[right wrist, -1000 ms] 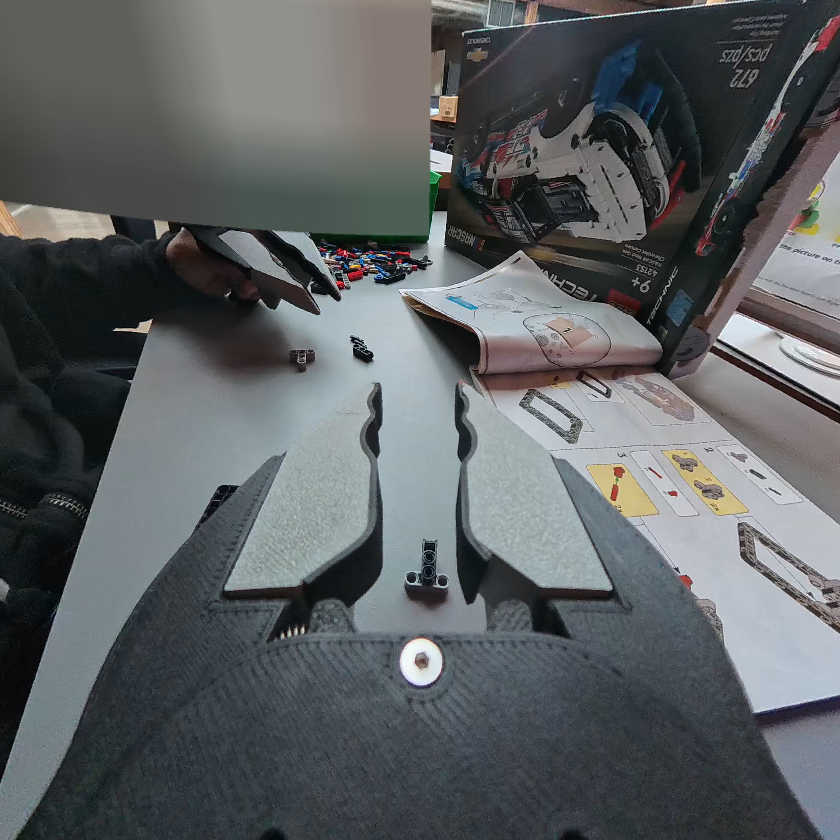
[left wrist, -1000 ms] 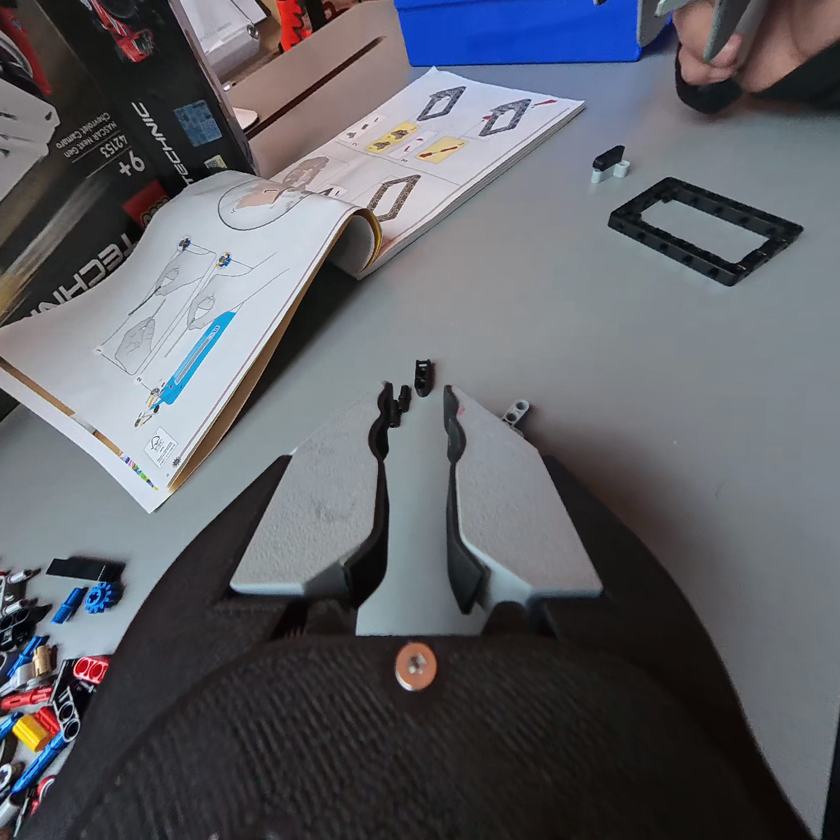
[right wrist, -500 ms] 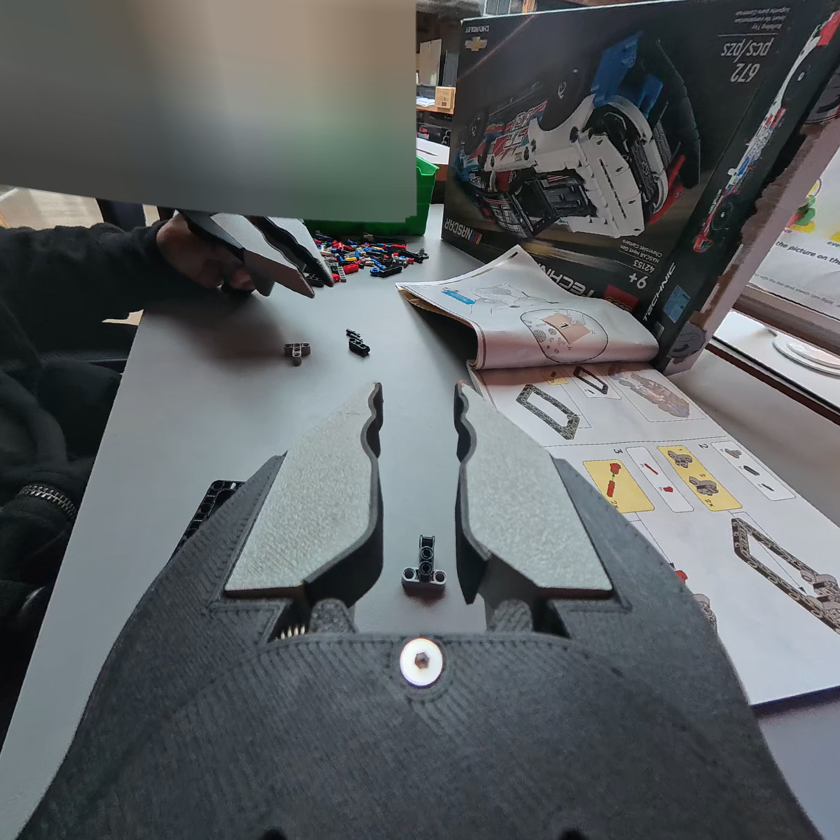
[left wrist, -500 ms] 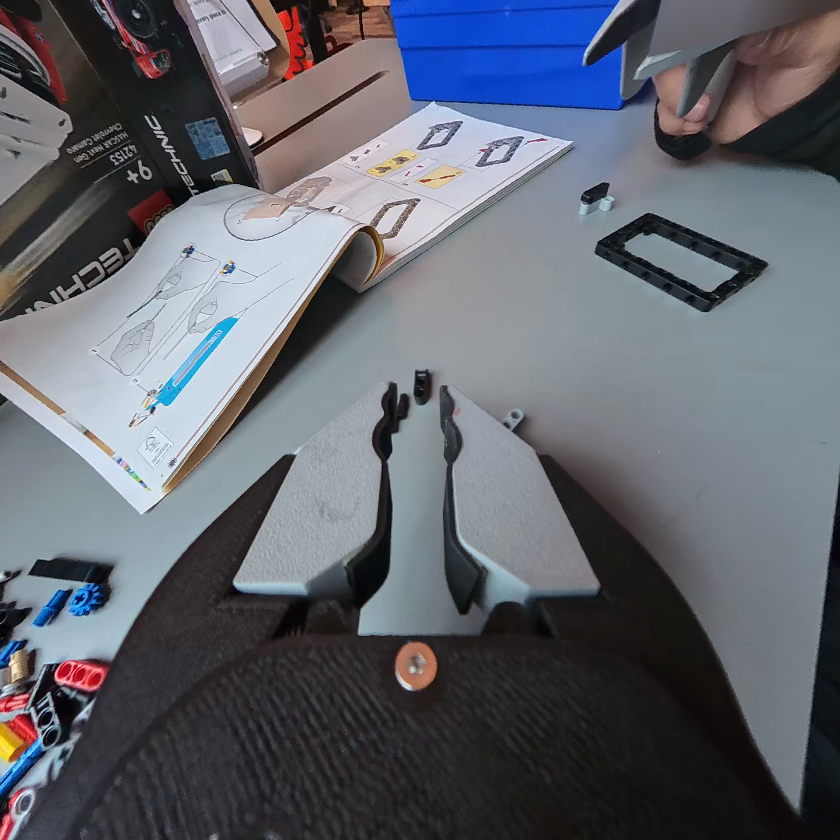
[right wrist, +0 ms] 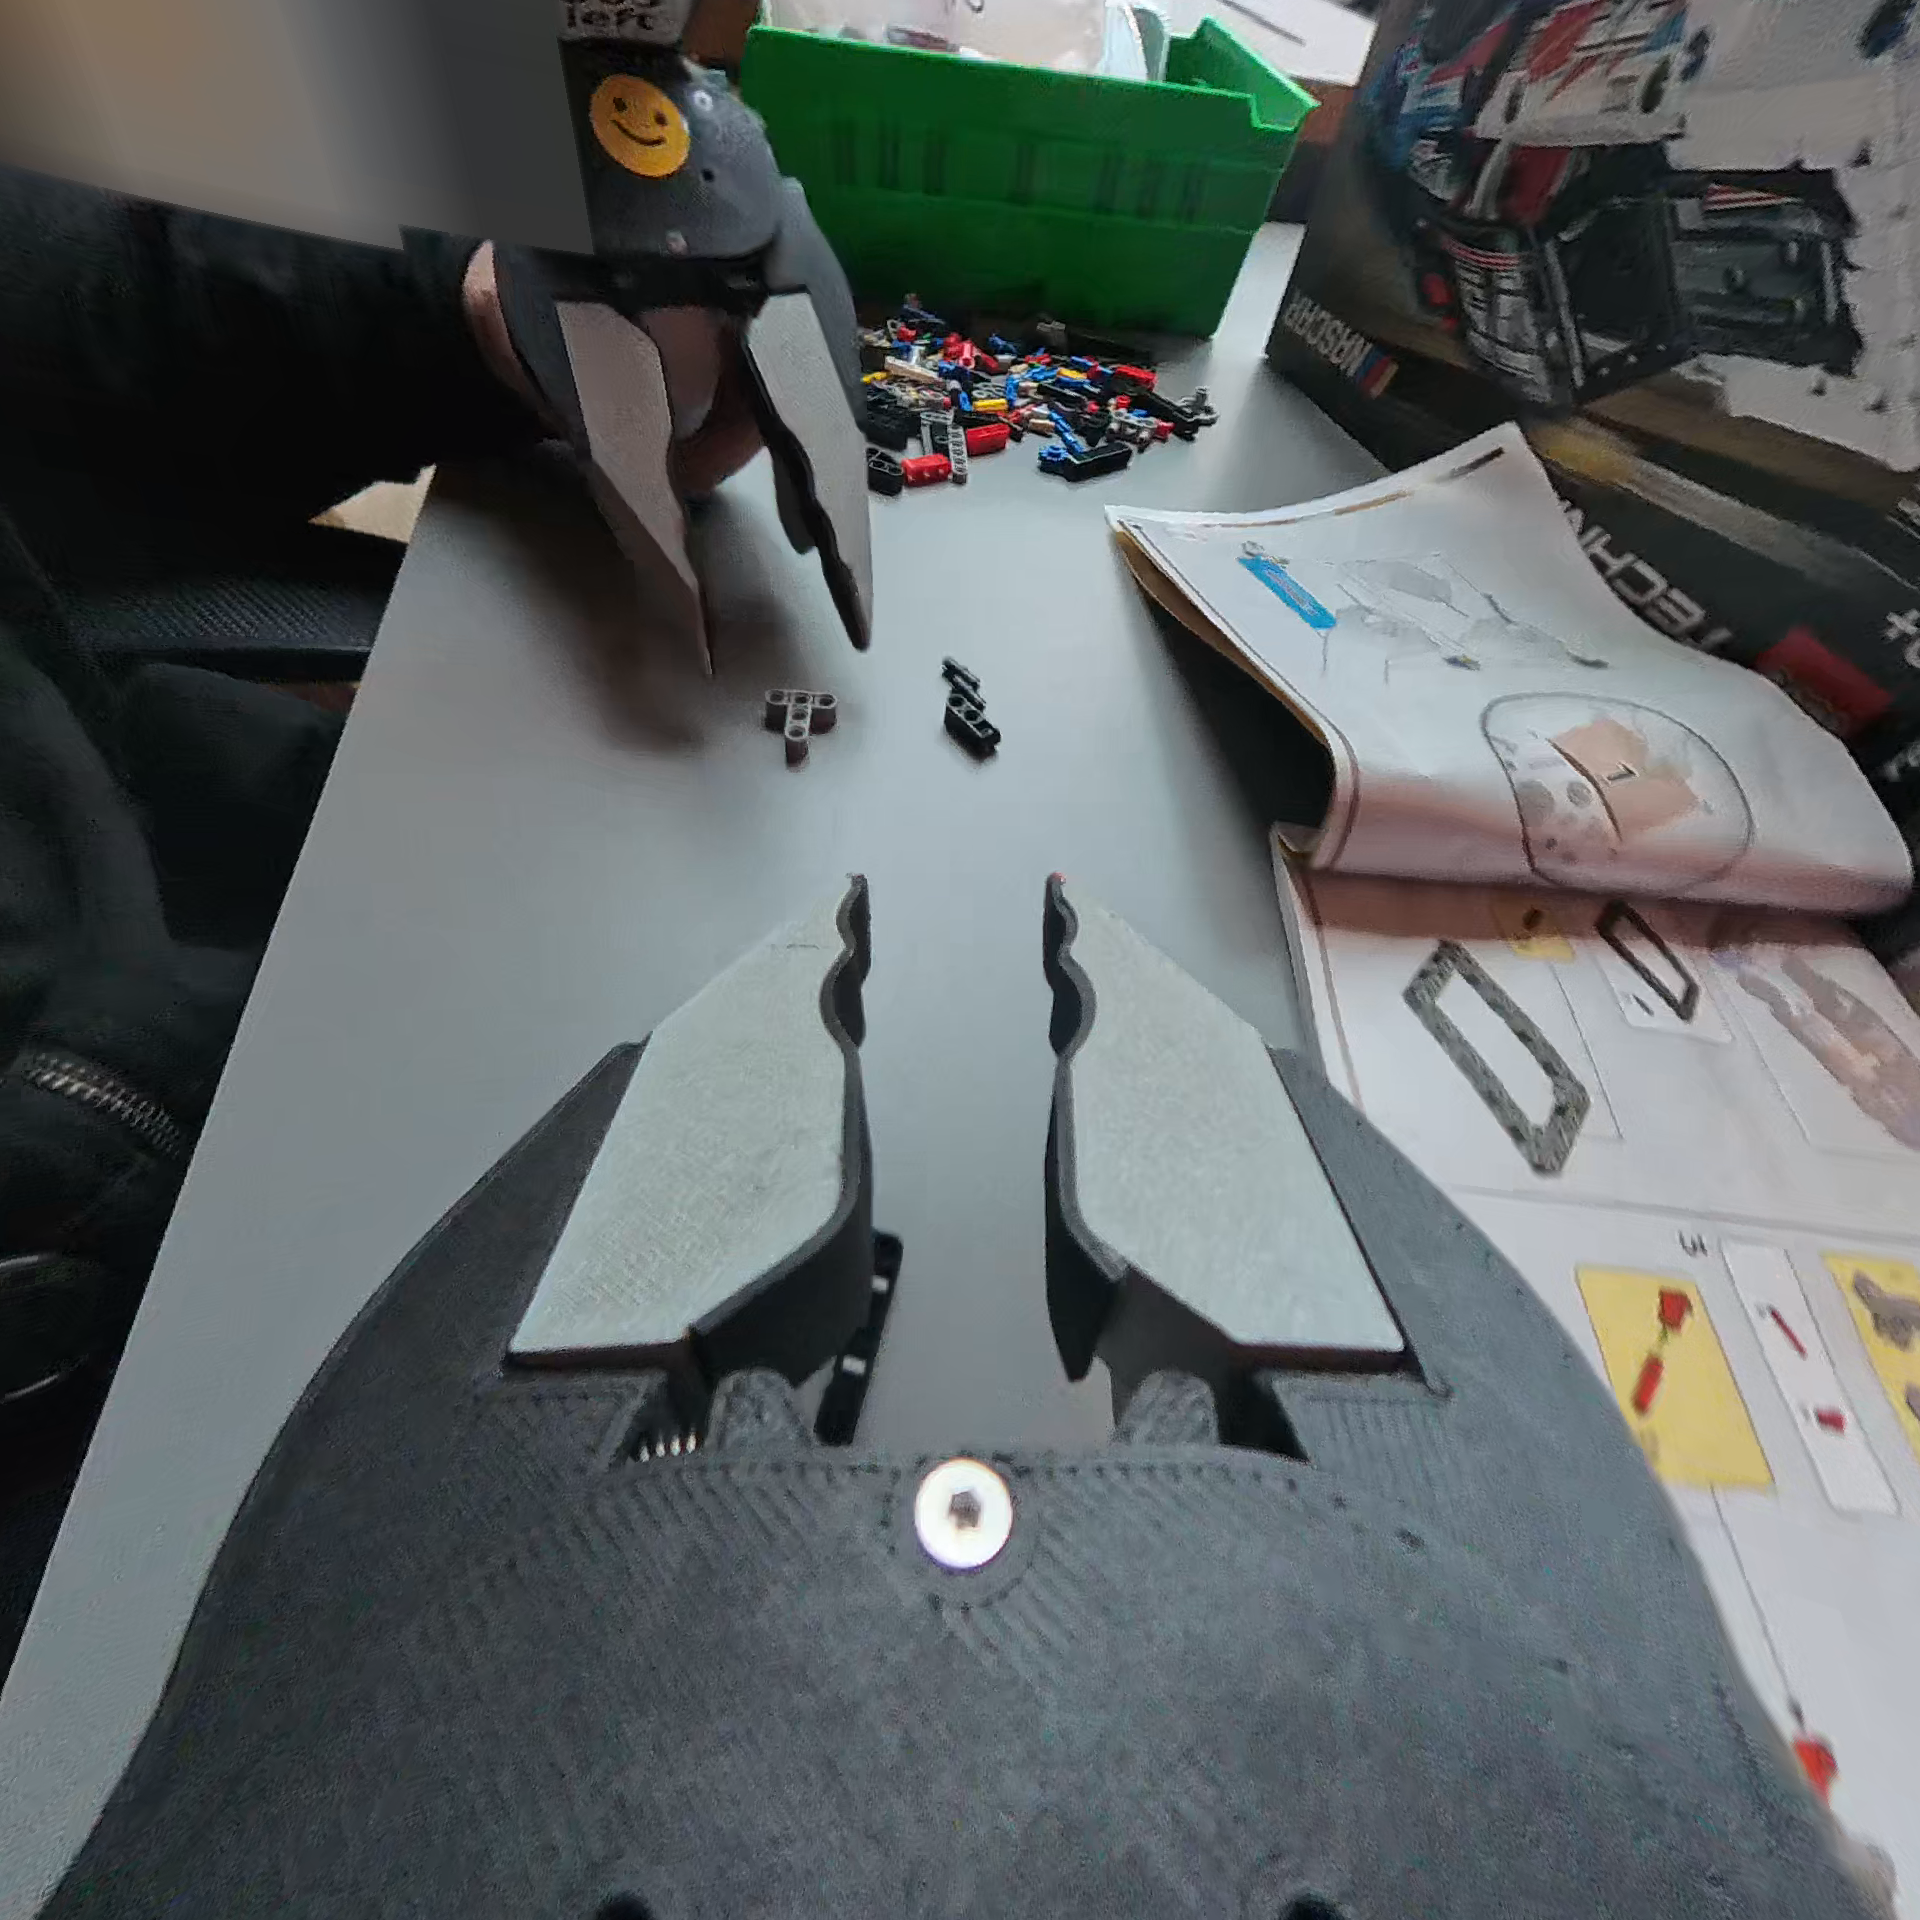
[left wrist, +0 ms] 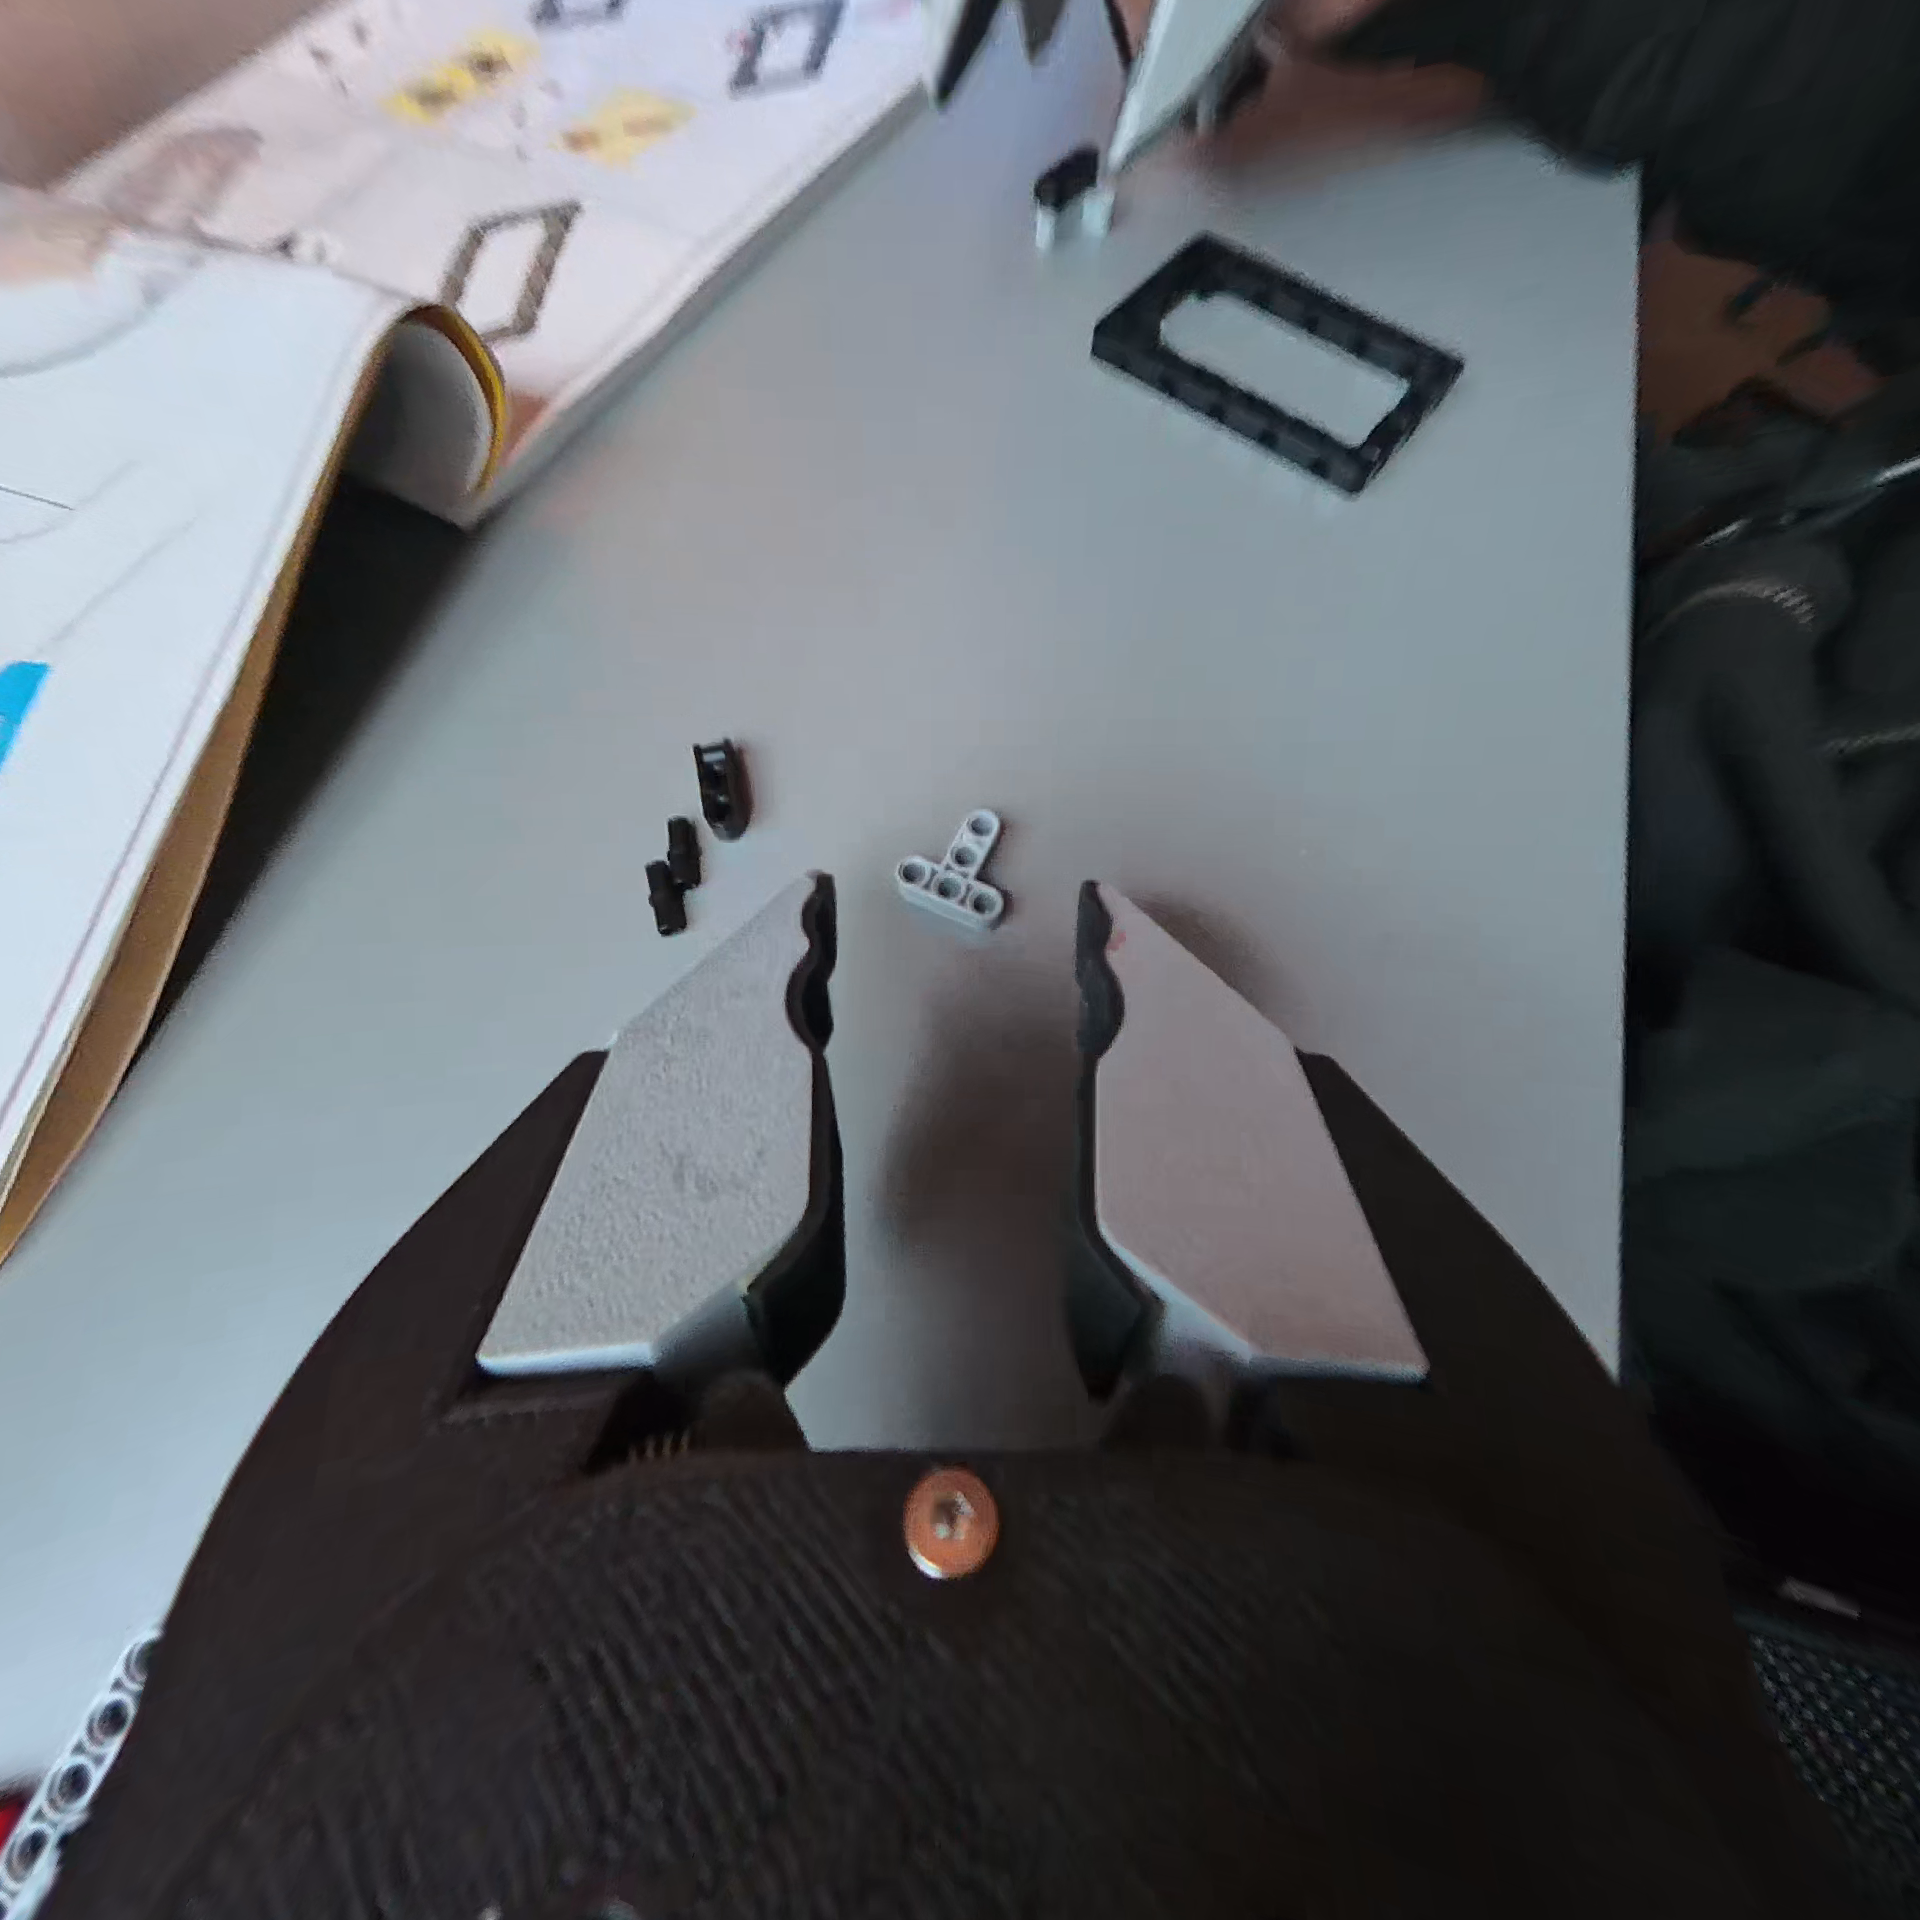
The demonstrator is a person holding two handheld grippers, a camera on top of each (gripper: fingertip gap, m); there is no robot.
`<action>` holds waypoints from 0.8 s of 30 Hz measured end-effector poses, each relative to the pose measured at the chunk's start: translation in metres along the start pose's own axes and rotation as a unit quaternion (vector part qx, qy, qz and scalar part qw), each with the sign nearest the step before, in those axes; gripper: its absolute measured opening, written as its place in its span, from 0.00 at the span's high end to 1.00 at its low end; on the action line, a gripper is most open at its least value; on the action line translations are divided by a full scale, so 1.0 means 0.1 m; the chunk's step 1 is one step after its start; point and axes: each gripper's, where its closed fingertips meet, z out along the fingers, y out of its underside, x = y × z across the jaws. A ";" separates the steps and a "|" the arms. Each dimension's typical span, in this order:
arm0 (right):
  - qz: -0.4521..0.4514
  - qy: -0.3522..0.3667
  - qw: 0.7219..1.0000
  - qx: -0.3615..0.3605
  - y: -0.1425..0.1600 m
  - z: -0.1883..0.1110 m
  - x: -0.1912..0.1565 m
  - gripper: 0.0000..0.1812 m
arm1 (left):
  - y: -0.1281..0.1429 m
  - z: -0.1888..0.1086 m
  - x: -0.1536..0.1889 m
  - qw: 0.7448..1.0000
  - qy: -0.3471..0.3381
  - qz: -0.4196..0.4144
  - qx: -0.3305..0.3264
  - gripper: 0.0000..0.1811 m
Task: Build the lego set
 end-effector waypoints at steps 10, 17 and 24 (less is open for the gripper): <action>-0.042 -0.063 0.996 -0.050 -0.12 0.63 -0.11 0.85 | 0.12 0.10 0.06 0.998 0.011 0.023 -0.051 0.76; -0.017 -0.013 1.000 -0.005 -0.07 0.22 0.02 0.88 | 0.08 0.11 0.26 0.997 0.051 -0.050 -0.043 0.78; 0.011 0.004 0.998 0.056 -0.17 -0.03 0.13 0.89 | -0.08 0.27 0.73 0.990 0.107 -0.079 -0.035 0.81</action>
